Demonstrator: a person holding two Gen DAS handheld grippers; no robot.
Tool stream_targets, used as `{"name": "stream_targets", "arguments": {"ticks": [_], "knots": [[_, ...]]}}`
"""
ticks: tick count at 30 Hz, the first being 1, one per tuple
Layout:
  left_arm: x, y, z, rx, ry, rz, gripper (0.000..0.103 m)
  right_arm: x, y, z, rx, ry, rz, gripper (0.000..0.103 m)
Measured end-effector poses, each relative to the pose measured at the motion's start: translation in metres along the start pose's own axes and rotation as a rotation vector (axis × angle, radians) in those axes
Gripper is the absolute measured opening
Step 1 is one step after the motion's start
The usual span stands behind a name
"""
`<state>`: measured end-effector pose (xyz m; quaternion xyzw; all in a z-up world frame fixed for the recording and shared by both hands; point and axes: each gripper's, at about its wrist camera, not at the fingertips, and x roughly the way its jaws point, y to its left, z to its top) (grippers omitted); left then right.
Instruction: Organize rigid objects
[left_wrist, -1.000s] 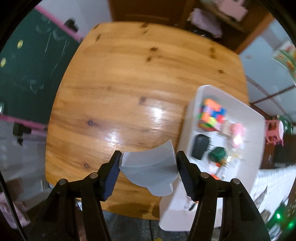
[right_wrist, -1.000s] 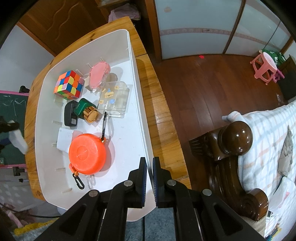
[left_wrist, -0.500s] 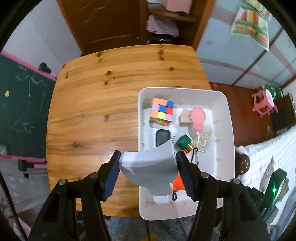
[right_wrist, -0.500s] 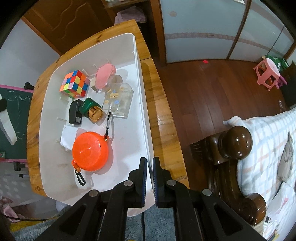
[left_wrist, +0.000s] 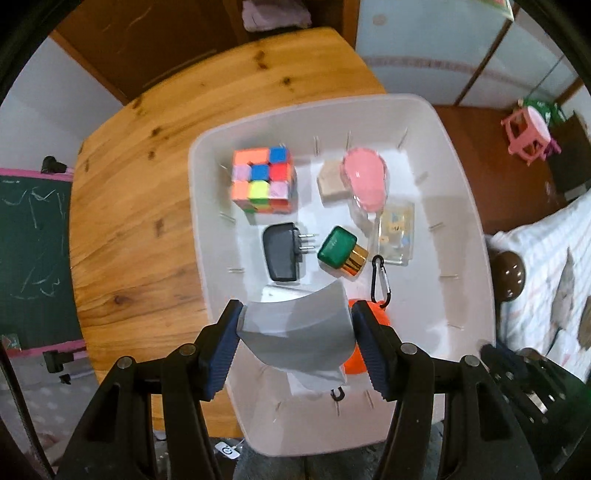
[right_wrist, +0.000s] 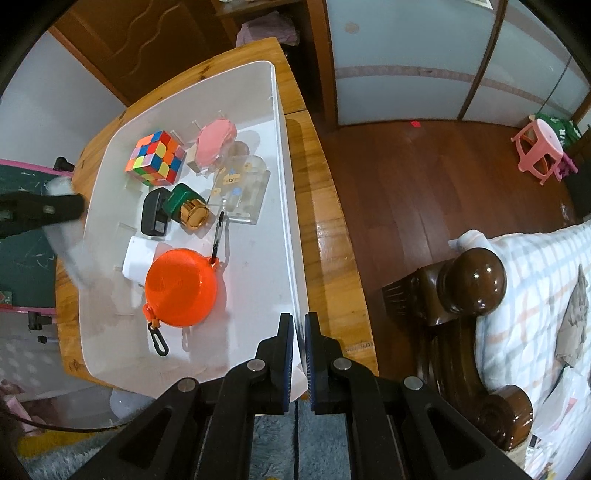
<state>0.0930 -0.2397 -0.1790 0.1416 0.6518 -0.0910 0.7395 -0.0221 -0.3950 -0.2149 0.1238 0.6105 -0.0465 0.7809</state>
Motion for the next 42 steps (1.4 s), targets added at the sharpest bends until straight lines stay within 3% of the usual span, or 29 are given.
{"name": "stream_targets", "arguments": {"ticks": [5, 8, 12, 22, 42], "knots": [[0.030, -0.004, 0.008, -0.009, 0.054, 0.029, 0.064, 0.001, 0.000, -0.002, -0.010, -0.001, 0.003, 0.006], [0.037, -0.003, 0.013, -0.021, 0.043, 0.045, 0.065, 0.003, -0.001, -0.003, -0.014, 0.004, 0.007, 0.006], [0.039, 0.001, 0.017, -0.044, 0.039, -0.006, 0.084, 0.006, -0.003, -0.002, -0.014, 0.011, 0.013, 0.006], [0.032, -0.005, 0.016, 0.000, -0.007, 0.034, 0.084, 0.006, 0.000, 0.003, -0.044, 0.000, 0.009, 0.006], [-0.038, 0.023, -0.023, -0.092, -0.174, 0.044, 0.084, -0.012, 0.006, 0.013, -0.117, -0.044, 0.023, 0.006]]}}
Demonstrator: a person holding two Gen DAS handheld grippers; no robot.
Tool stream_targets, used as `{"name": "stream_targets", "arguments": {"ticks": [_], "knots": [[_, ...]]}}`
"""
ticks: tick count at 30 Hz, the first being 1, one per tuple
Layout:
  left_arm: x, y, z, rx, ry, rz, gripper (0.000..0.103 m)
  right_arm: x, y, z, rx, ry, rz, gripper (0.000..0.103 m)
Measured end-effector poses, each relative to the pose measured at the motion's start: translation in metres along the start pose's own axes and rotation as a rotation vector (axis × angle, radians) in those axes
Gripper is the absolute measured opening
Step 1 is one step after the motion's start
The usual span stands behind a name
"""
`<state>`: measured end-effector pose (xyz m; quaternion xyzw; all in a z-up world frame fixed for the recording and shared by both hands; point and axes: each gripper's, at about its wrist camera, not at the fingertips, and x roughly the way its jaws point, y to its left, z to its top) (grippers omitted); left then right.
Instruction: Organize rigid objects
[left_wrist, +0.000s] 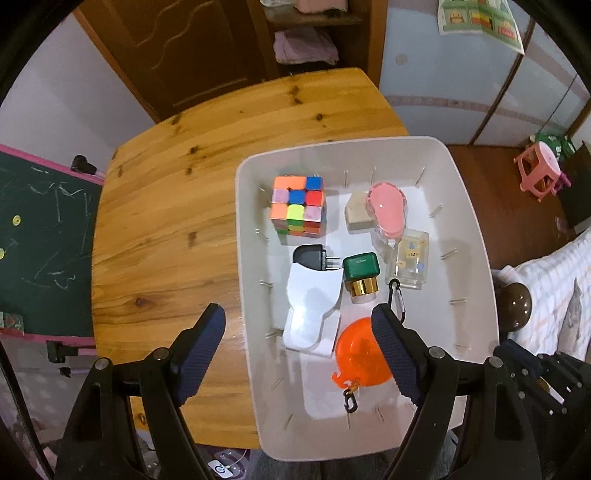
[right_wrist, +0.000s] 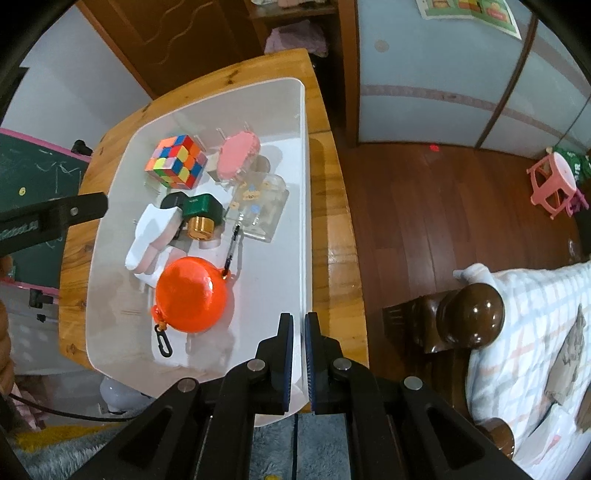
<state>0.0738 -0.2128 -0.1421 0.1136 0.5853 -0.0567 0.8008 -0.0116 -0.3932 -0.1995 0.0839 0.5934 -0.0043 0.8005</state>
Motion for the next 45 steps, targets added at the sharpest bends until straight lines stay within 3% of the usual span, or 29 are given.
{"name": "stream_targets", "arguments": {"ticks": [11, 23, 25, 28, 29, 33, 37, 45], "knots": [[-0.050, 0.038, -0.023, -0.056, -0.109, -0.003, 0.084, -0.028, 0.018, -0.001, -0.006, -0.065, -0.017, 0.006], [-0.118, 0.126, -0.066, -0.166, -0.221, 0.019, 0.084, -0.111, 0.111, -0.003, -0.100, -0.243, 0.001, 0.008], [-0.126, 0.138, -0.071, -0.183, -0.237, 0.040, 0.084, -0.125, 0.125, -0.003, -0.117, -0.276, 0.001, 0.014], [-0.134, 0.152, -0.078, -0.202, -0.254, 0.028, 0.084, -0.148, 0.144, -0.007, -0.142, -0.331, 0.007, 0.040], [-0.137, 0.156, -0.080, -0.208, -0.260, 0.027, 0.084, -0.154, 0.149, -0.008, -0.150, -0.345, 0.005, 0.043], [-0.147, 0.171, -0.088, -0.219, -0.275, 0.021, 0.084, -0.177, 0.164, -0.011, -0.164, -0.372, 0.028, 0.044], [-0.159, 0.182, -0.094, -0.235, -0.298, 0.025, 0.084, -0.195, 0.177, -0.014, -0.165, -0.408, 0.032, 0.059], [-0.177, 0.188, -0.097, -0.242, -0.347, 0.039, 0.084, -0.221, 0.192, -0.020, -0.162, -0.468, 0.041, 0.071]]}}
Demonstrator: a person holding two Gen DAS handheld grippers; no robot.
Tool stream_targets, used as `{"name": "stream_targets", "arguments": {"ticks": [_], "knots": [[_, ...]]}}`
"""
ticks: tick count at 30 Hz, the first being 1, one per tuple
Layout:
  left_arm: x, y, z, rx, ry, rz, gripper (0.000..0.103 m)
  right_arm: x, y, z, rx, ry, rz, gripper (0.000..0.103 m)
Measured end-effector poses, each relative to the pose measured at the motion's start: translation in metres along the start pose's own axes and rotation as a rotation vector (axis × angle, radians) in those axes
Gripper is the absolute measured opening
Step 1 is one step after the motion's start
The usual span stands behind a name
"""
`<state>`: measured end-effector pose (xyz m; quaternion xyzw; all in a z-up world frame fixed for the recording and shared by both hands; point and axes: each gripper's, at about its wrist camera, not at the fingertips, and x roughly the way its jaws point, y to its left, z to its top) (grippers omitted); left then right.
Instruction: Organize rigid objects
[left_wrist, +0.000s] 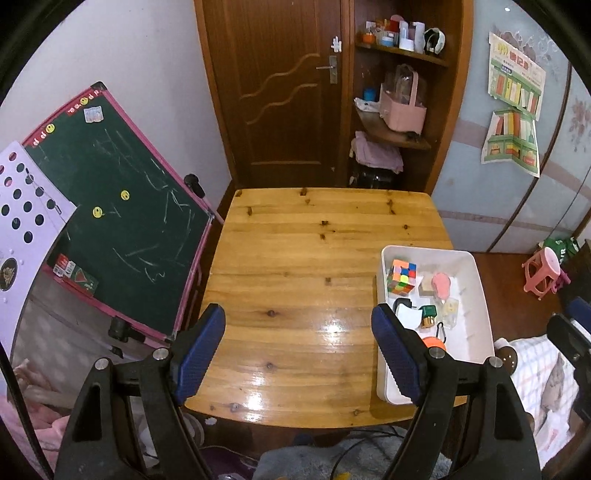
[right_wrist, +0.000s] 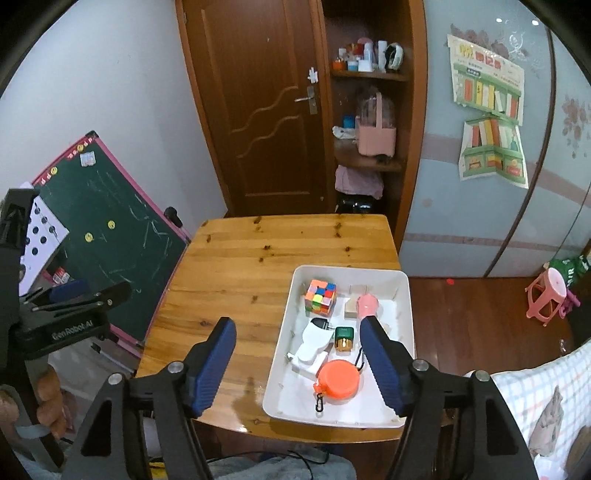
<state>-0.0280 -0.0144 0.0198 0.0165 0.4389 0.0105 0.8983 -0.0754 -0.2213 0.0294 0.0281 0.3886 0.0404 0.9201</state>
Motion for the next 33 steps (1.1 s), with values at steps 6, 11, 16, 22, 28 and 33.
{"name": "stream_targets", "arguments": {"ticks": [6, 11, 16, 22, 28, 33], "knots": [[-0.002, 0.003, -0.001, -0.010, -0.006, -0.004, 0.084, -0.014, 0.005, -0.001, 0.017, -0.051, -0.010, 0.075], [-0.005, 0.003, -0.002, -0.024, -0.014, -0.001, 0.084, -0.010, 0.004, -0.001, 0.029, -0.041, -0.017, 0.077], [-0.002, 0.000, -0.002, -0.011, -0.005, -0.001, 0.084, -0.006, 0.005, 0.000, 0.030, -0.030, -0.017, 0.077], [-0.002, 0.001, 0.000, -0.008, -0.005, 0.005, 0.084, -0.006, 0.006, 0.000, 0.028, -0.029, -0.016, 0.077], [-0.002, 0.002, -0.002, -0.012, 0.002, 0.010, 0.084, -0.002, 0.007, -0.001, 0.026, -0.011, -0.011, 0.077], [-0.003, 0.003, -0.005, -0.021, 0.008, 0.016, 0.084, -0.001, 0.006, -0.001, 0.023, 0.003, -0.003, 0.077]]}}
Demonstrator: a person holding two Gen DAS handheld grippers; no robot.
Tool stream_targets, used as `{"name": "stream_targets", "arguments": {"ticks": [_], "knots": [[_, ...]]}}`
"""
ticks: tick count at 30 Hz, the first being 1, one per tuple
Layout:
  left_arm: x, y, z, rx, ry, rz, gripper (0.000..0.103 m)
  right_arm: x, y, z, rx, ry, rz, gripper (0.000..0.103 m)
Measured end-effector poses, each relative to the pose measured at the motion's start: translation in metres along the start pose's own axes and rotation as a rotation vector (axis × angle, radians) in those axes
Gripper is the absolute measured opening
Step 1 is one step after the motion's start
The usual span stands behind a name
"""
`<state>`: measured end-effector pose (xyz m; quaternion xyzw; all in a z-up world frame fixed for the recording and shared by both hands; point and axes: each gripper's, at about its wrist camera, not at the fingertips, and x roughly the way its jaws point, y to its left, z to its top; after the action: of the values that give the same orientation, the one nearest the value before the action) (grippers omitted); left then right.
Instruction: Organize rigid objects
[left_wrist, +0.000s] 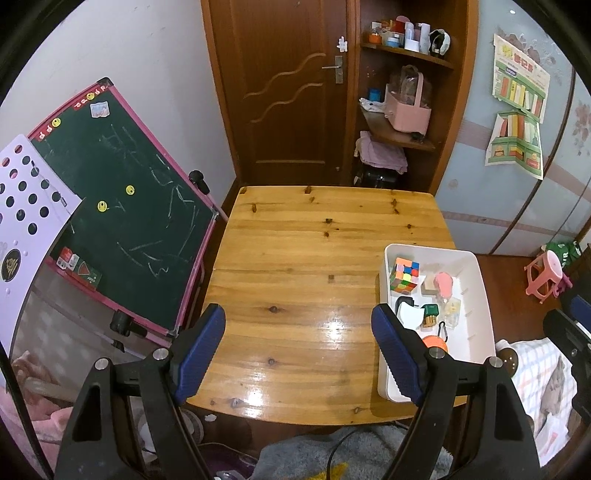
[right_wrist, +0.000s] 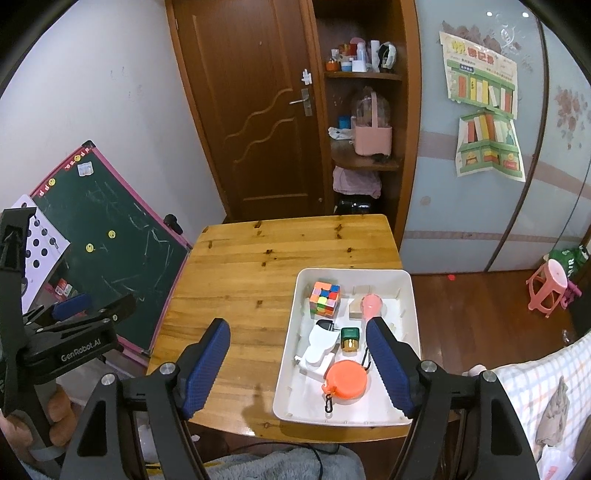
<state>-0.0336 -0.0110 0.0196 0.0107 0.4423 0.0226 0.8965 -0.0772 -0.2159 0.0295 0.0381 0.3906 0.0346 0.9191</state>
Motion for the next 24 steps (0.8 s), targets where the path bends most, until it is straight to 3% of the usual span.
{"name": "stream_targets", "arguments": {"ticks": [24], "knots": [[0.004, -0.002, -0.011, 0.013, 0.029, -0.011, 0.084, -0.002, 0.003, -0.001, -0.015, 0.009, 0.012, 0.077]]}}
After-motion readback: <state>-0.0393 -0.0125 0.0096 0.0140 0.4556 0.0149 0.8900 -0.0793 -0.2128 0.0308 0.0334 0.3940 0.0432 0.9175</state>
